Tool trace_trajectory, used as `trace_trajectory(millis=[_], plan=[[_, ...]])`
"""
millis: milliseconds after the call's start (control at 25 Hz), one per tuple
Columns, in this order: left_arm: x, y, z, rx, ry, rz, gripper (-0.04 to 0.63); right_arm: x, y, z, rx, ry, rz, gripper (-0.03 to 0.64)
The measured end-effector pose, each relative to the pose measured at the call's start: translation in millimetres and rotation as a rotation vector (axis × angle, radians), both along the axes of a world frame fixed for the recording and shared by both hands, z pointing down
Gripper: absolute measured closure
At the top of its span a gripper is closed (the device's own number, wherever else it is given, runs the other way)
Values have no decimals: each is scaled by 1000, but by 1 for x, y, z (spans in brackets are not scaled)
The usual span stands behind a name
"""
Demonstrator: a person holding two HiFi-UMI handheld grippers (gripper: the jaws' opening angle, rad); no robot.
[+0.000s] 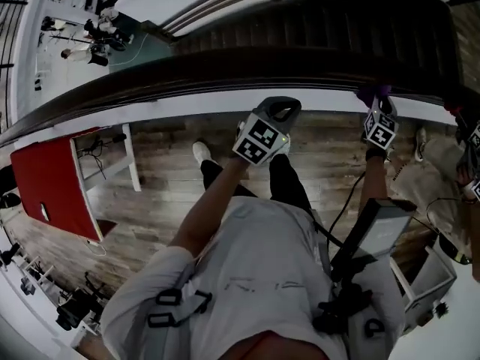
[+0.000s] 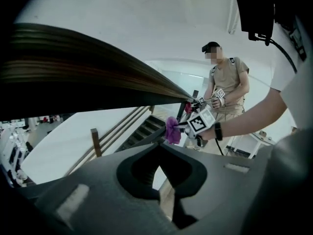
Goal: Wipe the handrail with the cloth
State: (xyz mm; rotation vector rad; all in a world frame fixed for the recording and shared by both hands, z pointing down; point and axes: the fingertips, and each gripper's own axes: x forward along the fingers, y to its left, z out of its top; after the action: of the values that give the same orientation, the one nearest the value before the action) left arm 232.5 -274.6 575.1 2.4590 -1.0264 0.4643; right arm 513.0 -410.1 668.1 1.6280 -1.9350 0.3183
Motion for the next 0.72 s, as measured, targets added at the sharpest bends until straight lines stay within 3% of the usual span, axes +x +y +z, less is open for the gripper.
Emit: trace_trajectory(millis=[160,320,480,720], plan=[[-103,22,-1,4,-28,-139,595,-173,63,-3,17,-65,-241,563],[-202,52,-7,-13,-36,-335,595,-328,105,-12,13,-93,-503,563],[-279,93,-14,-32,-47,-485,595,-440,156,-17,-24,-124,-708,563],[-392,156,-3,-45,-44,-681,595,-579,232,13,-105,-150,-913,563]])
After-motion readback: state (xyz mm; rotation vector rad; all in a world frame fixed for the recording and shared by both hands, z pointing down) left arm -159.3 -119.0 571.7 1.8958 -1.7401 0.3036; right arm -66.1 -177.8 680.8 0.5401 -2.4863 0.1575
